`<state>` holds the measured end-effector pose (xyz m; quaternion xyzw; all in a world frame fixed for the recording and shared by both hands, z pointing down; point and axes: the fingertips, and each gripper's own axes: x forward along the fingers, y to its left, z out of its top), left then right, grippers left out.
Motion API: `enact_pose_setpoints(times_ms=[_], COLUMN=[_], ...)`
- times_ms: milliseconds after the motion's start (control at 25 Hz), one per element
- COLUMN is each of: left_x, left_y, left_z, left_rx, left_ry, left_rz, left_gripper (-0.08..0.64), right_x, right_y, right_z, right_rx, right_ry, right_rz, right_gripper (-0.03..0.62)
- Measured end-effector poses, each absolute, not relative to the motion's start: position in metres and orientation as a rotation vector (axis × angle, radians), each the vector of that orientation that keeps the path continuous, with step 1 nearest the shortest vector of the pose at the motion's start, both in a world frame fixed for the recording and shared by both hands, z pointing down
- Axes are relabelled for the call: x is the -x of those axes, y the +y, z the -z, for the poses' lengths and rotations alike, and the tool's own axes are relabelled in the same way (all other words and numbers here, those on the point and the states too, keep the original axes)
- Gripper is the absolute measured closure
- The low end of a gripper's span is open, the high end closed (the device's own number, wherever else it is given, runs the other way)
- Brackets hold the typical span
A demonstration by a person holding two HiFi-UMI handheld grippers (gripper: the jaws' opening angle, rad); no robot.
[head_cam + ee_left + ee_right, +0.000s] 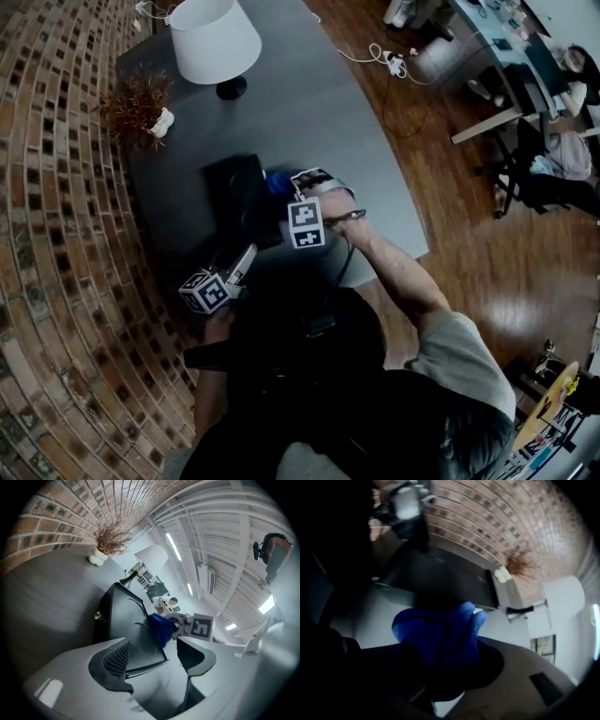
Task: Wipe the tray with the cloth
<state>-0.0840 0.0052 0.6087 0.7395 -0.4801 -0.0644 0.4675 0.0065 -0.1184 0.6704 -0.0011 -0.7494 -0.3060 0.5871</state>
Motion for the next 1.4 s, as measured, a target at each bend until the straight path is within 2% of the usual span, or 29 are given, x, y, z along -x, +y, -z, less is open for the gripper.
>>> enact_pose_setpoints(times_ms=[120,240,520,720,880,1120,1400], left_x=[0.085,0.081,0.085,0.088,0.087,0.083,0.081], left_y=[0.005,0.004,0.003,0.004,0.004,0.006,0.004], left_z=[-0.609,-0.609,-0.606,-0.608,-0.608,-0.610,-0.608], left_rx=[-1.814,-1.811,-1.814,-1.805,-1.798,-1.800,-1.810], left_ry=[-1.184,-1.184,-1.188,-1.182,-1.178,-1.179,-1.182], left_rz=[0.159,0.163,0.161,0.161,0.178,0.161,0.146], left_gripper=[0.249,0.250,0.250,0.250,0.250,0.250,0.249], right_x=[0.029,0.052,0.009,-0.033,-0.031,0.033,0.044], right_y=[-0.200,-0.205,-0.072,0.024,-0.069,-0.227,-0.183], right_z=[-0.659,-0.666,-0.667,-0.671,-0.670,-0.678,-0.704], right_rx=[-0.226,-0.118,0.156,0.341,0.077,-0.229,-0.011], right_ry=[-1.802,-1.793,-1.623,-1.658,-1.714,-1.747,-1.694], right_rz=[0.654,0.713,0.915,0.784,0.664,0.688,0.840], right_gripper=[0.466,0.466,0.466,0.466,0.466,0.465,0.466])
